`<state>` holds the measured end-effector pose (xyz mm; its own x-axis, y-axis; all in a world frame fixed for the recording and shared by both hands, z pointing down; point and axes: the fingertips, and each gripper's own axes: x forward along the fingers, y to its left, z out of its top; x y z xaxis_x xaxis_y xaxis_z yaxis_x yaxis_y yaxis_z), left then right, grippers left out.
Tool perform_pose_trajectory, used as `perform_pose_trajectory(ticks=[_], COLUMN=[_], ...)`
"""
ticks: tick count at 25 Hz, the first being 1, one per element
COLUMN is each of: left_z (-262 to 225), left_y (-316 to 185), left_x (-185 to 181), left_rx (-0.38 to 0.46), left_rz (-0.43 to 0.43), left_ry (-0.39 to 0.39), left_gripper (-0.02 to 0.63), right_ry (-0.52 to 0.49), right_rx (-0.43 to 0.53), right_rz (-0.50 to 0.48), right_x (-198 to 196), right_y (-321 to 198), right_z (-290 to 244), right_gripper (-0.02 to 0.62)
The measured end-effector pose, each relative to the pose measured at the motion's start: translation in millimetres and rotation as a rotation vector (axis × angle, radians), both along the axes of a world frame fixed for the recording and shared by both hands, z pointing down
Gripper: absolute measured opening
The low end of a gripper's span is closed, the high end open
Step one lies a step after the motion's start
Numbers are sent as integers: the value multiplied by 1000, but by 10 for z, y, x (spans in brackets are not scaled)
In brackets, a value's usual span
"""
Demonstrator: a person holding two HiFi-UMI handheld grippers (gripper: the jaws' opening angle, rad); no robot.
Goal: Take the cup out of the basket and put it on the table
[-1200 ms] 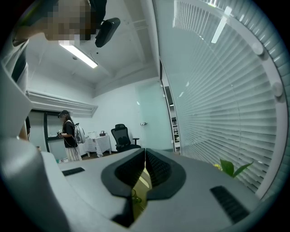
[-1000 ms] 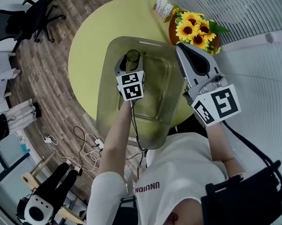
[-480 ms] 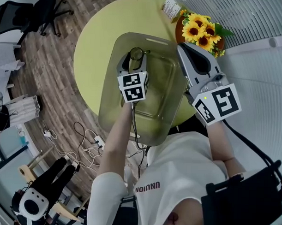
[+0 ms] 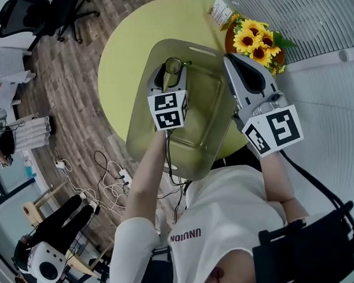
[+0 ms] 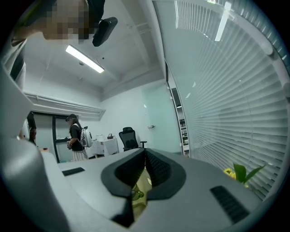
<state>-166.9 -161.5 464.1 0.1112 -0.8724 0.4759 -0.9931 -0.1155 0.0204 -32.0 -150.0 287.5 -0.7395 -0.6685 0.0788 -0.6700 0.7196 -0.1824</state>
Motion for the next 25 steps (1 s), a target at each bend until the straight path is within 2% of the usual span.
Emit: perform_pose_trajectory(ticks=[25], left_z=[-579], left_y=[101], left_x=[64], left_rx=[123], left_rz=[-5], left_ry=[-5], left_gripper=[250], right_ry=[-5], right_rx=[25], right_rz=[-43], right_x=[-65], right_y=[18], right_z=[-55], right_gripper=[20])
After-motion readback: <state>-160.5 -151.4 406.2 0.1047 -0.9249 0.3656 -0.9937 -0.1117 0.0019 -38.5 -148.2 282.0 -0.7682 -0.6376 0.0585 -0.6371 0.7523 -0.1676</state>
